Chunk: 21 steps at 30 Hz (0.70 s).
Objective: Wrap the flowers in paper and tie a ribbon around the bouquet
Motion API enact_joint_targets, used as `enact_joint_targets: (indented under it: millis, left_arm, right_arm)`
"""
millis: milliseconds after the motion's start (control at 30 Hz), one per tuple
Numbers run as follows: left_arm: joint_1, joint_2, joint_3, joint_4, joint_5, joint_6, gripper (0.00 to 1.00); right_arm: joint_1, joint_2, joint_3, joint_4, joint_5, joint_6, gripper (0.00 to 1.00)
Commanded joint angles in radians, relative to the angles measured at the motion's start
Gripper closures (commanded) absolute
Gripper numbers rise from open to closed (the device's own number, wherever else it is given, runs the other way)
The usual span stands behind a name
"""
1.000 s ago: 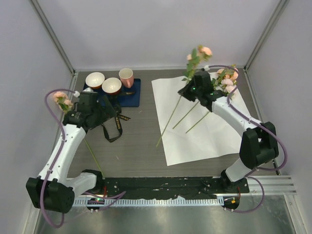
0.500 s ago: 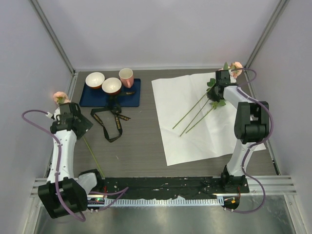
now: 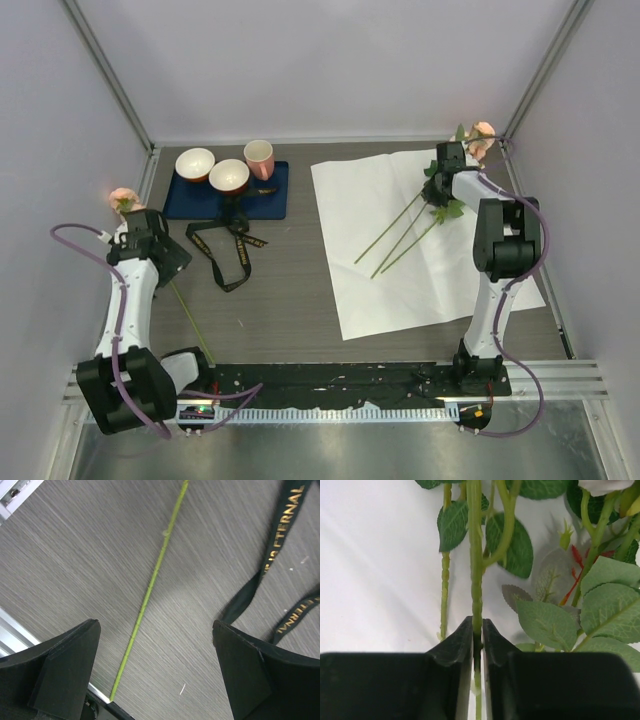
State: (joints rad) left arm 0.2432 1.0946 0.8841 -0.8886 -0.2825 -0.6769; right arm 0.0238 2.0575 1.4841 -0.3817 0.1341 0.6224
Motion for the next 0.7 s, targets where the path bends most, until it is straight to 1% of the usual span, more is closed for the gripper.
enact_joint_targets:
  millis: [0, 33, 67, 100, 167, 200, 233, 300, 367, 400, 467, 533, 567, 600, 667]
  left_arm:
    - [0.022, 0.068, 0.027, -0.004, -0.058, -0.032, 0.0]
    - [0.025, 0.079, 0.024, -0.009, -0.06, -0.035, 0.0]
    - [0.031, 0.093, 0.021, -0.009, -0.061, -0.038, 0.0]
    - [0.042, 0.094, 0.016, -0.004, -0.069, -0.038, 0.0]
    - [0.05, 0.108, 0.012, 0.002, -0.083, -0.038, 0.0]
    - [0.048, 0.114, 0.01, 0.007, -0.111, -0.035, 0.0]
    - [0.048, 0.119, 0.007, 0.014, -0.125, -0.035, 0.0]
    - [0.05, 0.146, 0.004, 0.033, -0.119, -0.024, 0.0]
    - [0.05, 0.18, 0.0, 0.077, -0.101, -0.016, 0.0]
    - [0.05, 0.221, 0.0, 0.088, -0.101, -0.015, 0.0]
    - [0.05, 0.272, 0.022, 0.096, -0.089, -0.01, 0.0]
    - [0.05, 0.321, 0.024, 0.149, -0.084, 0.011, 0.03]
    - [0.05, 0.338, 0.026, 0.16, -0.098, 0.014, 0.04]
    - [0.05, 0.359, 0.032, 0.166, -0.096, 0.017, 0.09]
    - [0.051, 0.407, 0.03, 0.207, -0.099, 0.022, 0.14]
  right_arm:
    - [-0.005, 0.006, 0.065, 0.012, 0.015, -0.038, 0.76]
    - [-0.005, 0.004, 0.07, 0.0, 0.016, -0.044, 0.66]
    - [-0.005, 0.001, 0.082, -0.009, 0.022, -0.05, 0.61]
    - [-0.004, -0.014, 0.087, -0.02, 0.028, -0.062, 0.52]
    - [-0.004, -0.039, 0.088, -0.043, 0.036, -0.07, 0.46]
    - [-0.001, -0.071, 0.085, -0.049, 0.036, -0.07, 0.4]
    - [0.001, -0.094, 0.078, -0.057, 0.038, -0.075, 0.37]
    - [0.013, -0.131, 0.05, -0.062, 0.062, -0.084, 0.3]
    - [0.028, -0.181, 0.03, -0.071, 0.091, -0.095, 0.27]
    - [0.033, -0.197, 0.024, -0.072, 0.104, -0.102, 0.25]
    - [0.038, -0.224, 0.019, -0.072, 0.105, -0.108, 0.25]
    - [0.042, -0.244, 0.013, -0.074, 0.102, -0.113, 0.24]
    - [0.044, -0.27, 0.004, -0.074, 0.102, -0.113, 0.24]
    - [0.048, -0.284, -0.002, -0.065, 0.099, -0.115, 0.24]
    - [0.057, -0.33, -0.034, -0.039, 0.078, -0.106, 0.24]
